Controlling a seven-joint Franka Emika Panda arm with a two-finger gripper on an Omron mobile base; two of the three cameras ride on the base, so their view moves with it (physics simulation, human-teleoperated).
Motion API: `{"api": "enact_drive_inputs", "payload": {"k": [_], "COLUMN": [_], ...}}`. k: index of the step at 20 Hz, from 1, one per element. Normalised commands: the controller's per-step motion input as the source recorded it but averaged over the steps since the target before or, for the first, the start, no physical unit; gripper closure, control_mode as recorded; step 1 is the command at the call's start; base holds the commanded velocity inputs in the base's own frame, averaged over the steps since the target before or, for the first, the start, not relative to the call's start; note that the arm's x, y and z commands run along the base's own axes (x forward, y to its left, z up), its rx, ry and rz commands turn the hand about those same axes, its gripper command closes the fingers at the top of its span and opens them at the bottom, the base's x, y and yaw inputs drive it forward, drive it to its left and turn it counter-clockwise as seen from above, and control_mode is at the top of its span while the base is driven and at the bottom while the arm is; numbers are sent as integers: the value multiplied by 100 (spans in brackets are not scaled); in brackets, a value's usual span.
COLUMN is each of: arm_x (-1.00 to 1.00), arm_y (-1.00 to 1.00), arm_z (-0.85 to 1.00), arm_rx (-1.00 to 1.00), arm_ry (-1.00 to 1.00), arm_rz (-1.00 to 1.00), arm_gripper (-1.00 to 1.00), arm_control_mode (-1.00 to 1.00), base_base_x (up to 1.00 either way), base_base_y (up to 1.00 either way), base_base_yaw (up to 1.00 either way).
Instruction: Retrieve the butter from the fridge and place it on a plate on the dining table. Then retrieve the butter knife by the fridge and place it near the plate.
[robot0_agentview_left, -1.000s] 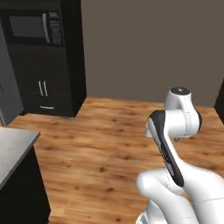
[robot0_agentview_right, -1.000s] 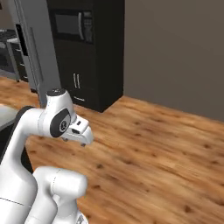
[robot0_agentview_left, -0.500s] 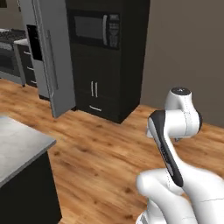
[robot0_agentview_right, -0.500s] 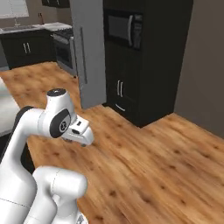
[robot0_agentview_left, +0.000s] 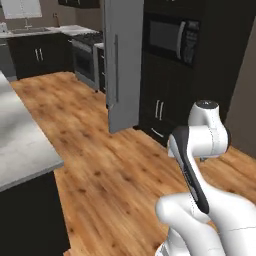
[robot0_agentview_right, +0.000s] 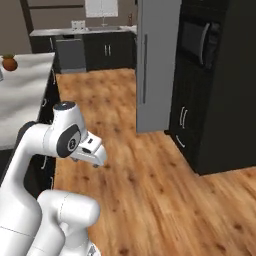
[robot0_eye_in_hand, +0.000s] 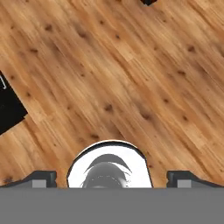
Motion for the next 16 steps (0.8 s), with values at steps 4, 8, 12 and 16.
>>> {"api": "enact_drive_inputs", "payload": {"k": [4,8,12,16], "arm_x": [0,0,0,0], "arm_y": [0,0,0,0], "arm_z": [0,0,0,0], "arm_rx": [0,0,0,0], "arm_ry": [0,0,0,0], "arm_rz": [0,0,0,0], "arm_gripper": [-100,-100,-100,-100], "arm_control_mode": [100,100,100,100], "base_base_x": [75,84,99,92], "base_base_y": [-71,-68,-56,-47], "base_base_yaw": [66,66,66,27]}}
